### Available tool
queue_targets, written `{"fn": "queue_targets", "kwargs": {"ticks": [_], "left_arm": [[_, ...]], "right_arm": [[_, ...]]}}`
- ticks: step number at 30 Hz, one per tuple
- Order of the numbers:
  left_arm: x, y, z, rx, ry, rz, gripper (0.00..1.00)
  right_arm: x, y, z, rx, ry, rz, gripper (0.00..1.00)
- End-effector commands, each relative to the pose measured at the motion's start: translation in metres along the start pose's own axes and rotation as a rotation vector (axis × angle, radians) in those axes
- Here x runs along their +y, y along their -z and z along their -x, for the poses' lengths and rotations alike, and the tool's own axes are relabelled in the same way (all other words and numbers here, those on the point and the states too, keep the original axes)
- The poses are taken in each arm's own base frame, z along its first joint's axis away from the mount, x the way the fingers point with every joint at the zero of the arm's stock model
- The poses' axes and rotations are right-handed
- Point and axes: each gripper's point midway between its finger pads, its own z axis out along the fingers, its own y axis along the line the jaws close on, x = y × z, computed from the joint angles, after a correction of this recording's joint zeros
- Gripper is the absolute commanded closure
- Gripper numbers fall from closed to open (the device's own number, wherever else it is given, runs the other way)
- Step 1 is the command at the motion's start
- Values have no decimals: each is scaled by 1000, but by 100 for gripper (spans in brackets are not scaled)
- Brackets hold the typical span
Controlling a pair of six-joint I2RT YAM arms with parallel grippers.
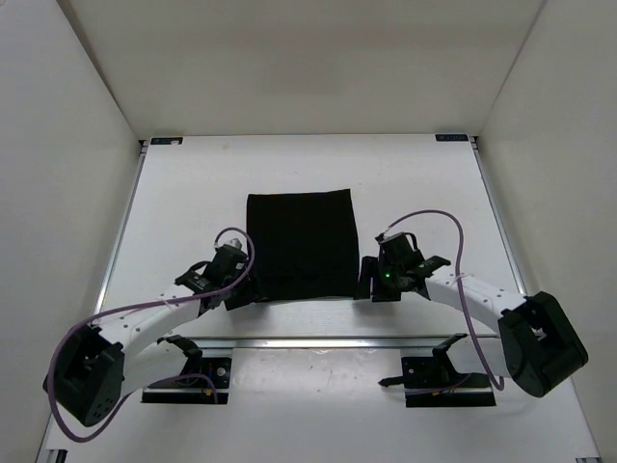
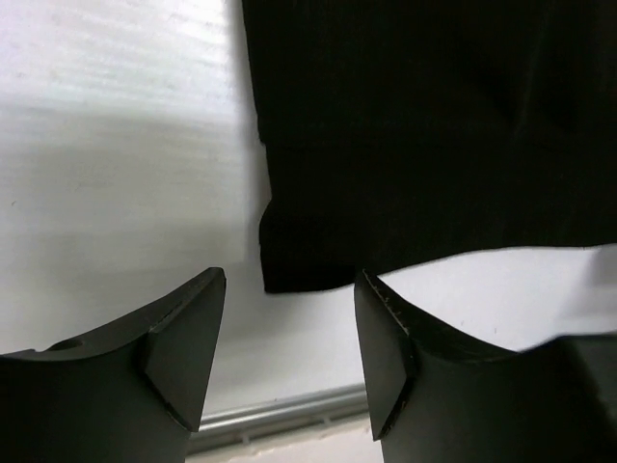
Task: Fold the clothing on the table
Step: Move the skirt to the center of the board
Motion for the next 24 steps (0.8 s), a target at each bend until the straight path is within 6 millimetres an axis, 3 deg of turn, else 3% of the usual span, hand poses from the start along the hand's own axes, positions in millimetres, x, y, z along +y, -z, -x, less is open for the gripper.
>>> {"fn": "queue_targets", "kwargs": {"ticks": [1,4,5,8,9,10,12,13,15,18,21,24], "left_arm": [[-22,-6,23,-85,30,-42,33],[-22,-15,22,-63,4,1,36],[-29,-15,26,-72,5,-10,48],[-29,-16,30,-81,9,0,69],[-29,-15,35,-88,15,5,77],[-29,-14,36,-89,13,5,82],[-33,-8,48,-99,-9,6,100],[-32,-4,50,-95,-23,22,100],[-47,11,70,-138,-60,2,100],[-59,29,79,-158,-99,-23,100],[-58,40,65,-116,-111,-37,100],[-50,56,37,-54,-97,-50,100]], "right_arm": [[15,-10,22,-54,-5,52,48],[16,-18,28,-37,-4,52,61],[15,-23,24,-13,-2,46,68],[23,-24,26,1,5,65,87],[25,-24,28,-4,-1,69,99],[28,-23,26,8,3,77,100],[32,-17,36,-6,1,83,100],[33,-14,37,0,3,81,100],[44,1,61,-52,18,103,100],[49,22,77,-84,9,110,100],[41,31,63,-59,-11,81,100],[41,41,32,-17,-26,80,100]]}}
